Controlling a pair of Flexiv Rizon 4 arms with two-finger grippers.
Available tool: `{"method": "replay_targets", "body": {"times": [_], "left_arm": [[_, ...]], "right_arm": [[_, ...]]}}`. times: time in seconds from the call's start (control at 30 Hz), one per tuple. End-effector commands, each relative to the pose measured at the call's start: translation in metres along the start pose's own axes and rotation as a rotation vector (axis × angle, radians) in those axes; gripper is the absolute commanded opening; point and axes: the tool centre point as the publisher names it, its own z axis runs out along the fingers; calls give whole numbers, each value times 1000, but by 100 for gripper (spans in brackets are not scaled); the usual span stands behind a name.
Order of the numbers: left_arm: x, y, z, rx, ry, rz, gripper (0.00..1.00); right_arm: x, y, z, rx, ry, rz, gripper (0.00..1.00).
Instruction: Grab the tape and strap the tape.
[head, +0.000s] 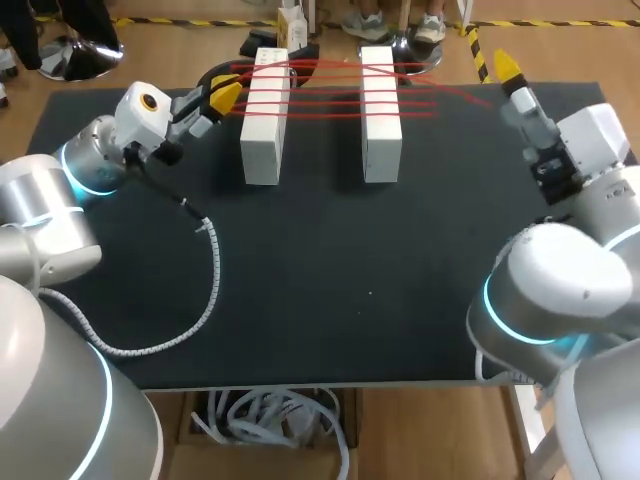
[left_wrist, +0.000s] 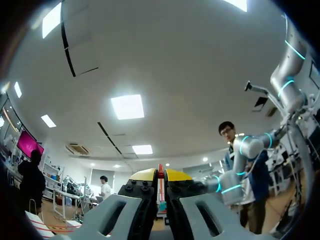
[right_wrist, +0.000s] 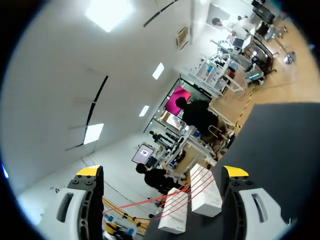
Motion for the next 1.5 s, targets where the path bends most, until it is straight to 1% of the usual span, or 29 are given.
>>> {"method": "replay_targets", "body": {"times": [0.03,0.07,0.17,0.27,0.37,0.5,0.6,0.63,1.33,1.43,1.5], "left_arm": [[0,1,-1,4,1,2,0],[0,1,-1,4,1,2,0],[0,1,-1,4,1,2,0],[0,1,-1,4,1,2,0],[0,1,-1,4,1,2,0],[0,1,-1,4,1,2,0],[0,1,-1,4,1,2,0],[0,1,-1,4,1,2,0],[0,1,-1,4,1,2,0],[0,1,-1,4,1,2,0],[0,1,-1,4,1,2,0]], "right_arm": [[-2,-9,-5,-80,29,87,100],[-1,-11,-5,-78,32,106,100],[0,-15,-5,-59,17,229,100],[2,-19,-5,-52,7,302,100],[7,-25,-7,-50,9,349,100],[13,-31,-9,-22,9,397,100],[14,-33,-10,-1,20,390,100],[15,-34,-10,19,31,392,100],[15,-34,-10,19,31,392,100],[11,-47,-15,-53,24,539,100],[11,-53,-18,-105,15,608,100]]}}
